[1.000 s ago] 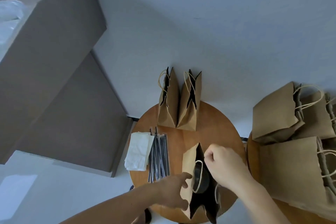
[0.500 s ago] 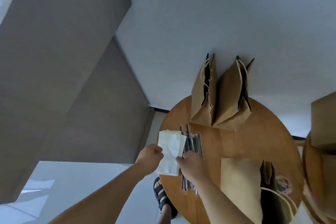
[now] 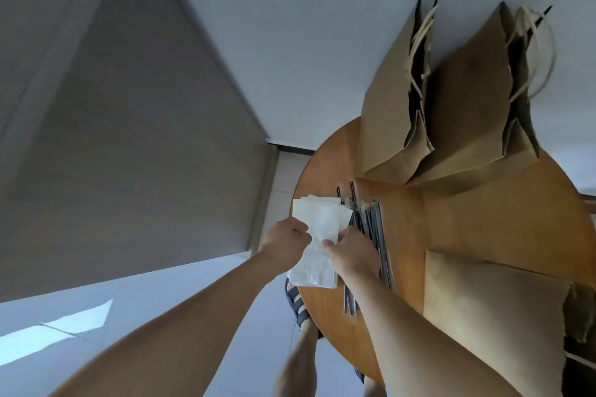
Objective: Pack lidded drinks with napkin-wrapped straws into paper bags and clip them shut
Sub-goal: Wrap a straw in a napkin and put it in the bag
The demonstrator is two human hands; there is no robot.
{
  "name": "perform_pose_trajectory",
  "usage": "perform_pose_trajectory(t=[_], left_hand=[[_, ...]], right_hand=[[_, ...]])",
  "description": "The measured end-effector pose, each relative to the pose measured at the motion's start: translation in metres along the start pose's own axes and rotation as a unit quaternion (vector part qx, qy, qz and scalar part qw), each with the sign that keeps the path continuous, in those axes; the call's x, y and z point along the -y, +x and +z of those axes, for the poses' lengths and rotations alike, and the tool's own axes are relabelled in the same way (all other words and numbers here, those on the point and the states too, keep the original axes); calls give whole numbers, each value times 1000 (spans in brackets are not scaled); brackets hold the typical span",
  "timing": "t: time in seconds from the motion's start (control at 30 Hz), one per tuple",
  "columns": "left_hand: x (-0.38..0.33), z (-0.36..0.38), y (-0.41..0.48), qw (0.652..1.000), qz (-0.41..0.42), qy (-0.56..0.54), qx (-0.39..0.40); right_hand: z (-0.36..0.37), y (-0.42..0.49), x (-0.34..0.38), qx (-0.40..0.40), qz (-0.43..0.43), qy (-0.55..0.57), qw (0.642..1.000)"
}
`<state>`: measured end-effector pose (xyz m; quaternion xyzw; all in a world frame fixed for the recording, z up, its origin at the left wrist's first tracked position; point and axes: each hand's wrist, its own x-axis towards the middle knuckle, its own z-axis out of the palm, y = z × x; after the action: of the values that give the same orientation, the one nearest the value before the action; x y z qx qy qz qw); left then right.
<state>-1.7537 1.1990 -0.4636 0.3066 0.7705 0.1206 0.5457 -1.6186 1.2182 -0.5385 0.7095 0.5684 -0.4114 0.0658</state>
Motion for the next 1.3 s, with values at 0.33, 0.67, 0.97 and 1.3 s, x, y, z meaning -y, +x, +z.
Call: perform_pose_trajectory(t=[0.33, 0.67, 0.97, 1.3], left_hand=[[7, 4, -3, 993, -17, -44, -110], [12, 8, -21, 946, -88, -296, 97], [11, 19, -12, 972, -73, -221, -35], [-2, 27, -21, 986, -53, -147, -50]], right_hand=[[-11, -21, -5, -36, -73, 109, 991], [-28, -55, -18, 95, -62, 490, 864], [-14, -22, -82, -87, -5, 6, 996], [-27, -23, -79, -76, -50, -67, 994]])
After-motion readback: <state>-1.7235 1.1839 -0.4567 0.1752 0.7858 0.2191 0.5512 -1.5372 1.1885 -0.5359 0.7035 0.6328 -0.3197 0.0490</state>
